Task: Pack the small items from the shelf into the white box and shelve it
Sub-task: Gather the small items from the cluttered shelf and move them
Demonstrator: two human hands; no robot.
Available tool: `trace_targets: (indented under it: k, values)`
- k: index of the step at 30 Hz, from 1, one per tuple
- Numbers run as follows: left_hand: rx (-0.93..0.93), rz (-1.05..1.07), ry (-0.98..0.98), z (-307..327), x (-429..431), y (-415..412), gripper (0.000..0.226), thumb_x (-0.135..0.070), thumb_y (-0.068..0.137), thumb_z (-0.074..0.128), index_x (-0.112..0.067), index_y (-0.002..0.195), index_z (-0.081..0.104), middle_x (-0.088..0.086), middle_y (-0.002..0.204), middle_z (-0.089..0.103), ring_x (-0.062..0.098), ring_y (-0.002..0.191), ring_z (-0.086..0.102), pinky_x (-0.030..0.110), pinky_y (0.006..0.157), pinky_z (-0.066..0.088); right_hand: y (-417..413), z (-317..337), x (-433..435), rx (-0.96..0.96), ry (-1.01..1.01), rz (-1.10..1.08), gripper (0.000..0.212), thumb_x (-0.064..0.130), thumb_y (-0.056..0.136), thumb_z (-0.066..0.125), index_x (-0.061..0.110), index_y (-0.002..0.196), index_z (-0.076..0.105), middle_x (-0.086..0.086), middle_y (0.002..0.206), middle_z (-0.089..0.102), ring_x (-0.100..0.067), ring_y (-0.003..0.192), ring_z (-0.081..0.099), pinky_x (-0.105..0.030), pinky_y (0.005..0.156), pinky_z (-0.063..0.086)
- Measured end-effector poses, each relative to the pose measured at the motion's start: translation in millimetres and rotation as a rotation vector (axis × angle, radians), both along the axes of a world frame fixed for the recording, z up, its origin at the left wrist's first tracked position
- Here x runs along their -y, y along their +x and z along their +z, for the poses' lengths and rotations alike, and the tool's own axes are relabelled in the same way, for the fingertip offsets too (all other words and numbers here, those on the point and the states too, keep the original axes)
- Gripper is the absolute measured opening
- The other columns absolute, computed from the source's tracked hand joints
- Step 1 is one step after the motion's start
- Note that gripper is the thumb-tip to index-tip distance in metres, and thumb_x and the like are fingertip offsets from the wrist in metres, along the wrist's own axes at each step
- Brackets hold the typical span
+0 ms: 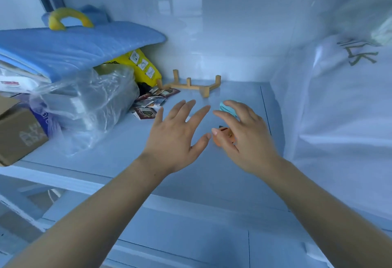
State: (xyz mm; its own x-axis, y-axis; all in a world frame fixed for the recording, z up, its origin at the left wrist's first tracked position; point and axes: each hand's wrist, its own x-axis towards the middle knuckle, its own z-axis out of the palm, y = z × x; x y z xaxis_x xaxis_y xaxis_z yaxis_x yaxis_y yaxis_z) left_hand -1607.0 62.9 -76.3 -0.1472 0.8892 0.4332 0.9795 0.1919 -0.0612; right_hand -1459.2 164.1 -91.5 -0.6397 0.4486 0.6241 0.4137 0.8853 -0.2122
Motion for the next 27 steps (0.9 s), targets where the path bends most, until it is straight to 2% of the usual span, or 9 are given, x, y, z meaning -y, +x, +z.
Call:
trace_targets:
  k: [5,8,16,22,27]
  values:
    - [0.022,-0.092,-0.015,-10,-22,-18,0.059,-0.054,0.090,0.030,-0.031,0.144,0.022,0.004,0.150,0.030,0.022,0.138,0.023,0.055,0.108,0.021,-8,-5,-8,0.024,-0.035,-0.082,0.049,0.045,0.088,0.034,0.016,0.122,0.055,-0.009,0.136,0.046,-0.026,0.125,0.042,-0.046,0.089,0.044]
    - [0.054,-0.131,-0.029,-17,-35,-24,0.059,-0.052,0.090,0.033,-0.032,0.144,0.023,0.001,0.150,0.029,0.020,0.139,0.021,0.054,0.109,0.018,-8,-9,-15,0.033,-0.054,-0.131,0.047,0.043,0.088,0.039,0.016,0.124,0.052,-0.007,0.137,0.045,-0.025,0.125,0.041,-0.044,0.091,0.041]
    - [0.137,-0.219,-0.061,-39,-60,-29,0.055,-0.047,0.088,0.040,-0.029,0.140,0.032,-0.002,0.145,0.037,0.017,0.134,0.031,0.050,0.110,0.018,-9,-29,-28,0.122,-0.091,-0.203,0.047,0.040,0.088,0.050,0.014,0.127,0.048,-0.008,0.138,0.043,-0.028,0.126,0.039,-0.044,0.094,0.036]
    - [0.167,-0.225,-0.164,-58,-76,-33,0.048,-0.045,0.087,0.045,-0.031,0.133,0.041,-0.007,0.137,0.044,0.015,0.129,0.037,0.046,0.110,0.018,-14,-48,-34,0.259,-0.126,-0.142,0.047,0.040,0.084,0.054,0.020,0.127,0.048,-0.006,0.138,0.040,-0.024,0.126,0.036,-0.043,0.088,0.043]
    - [0.153,-0.228,-0.189,-66,-76,-43,0.045,-0.042,0.087,0.046,-0.031,0.130,0.042,-0.009,0.131,0.048,0.014,0.125,0.039,0.043,0.109,0.019,-22,-58,-41,0.272,-0.181,-0.116,0.049,0.032,0.084,0.057,0.016,0.128,0.046,-0.005,0.131,0.044,-0.024,0.125,0.034,-0.042,0.084,0.050]
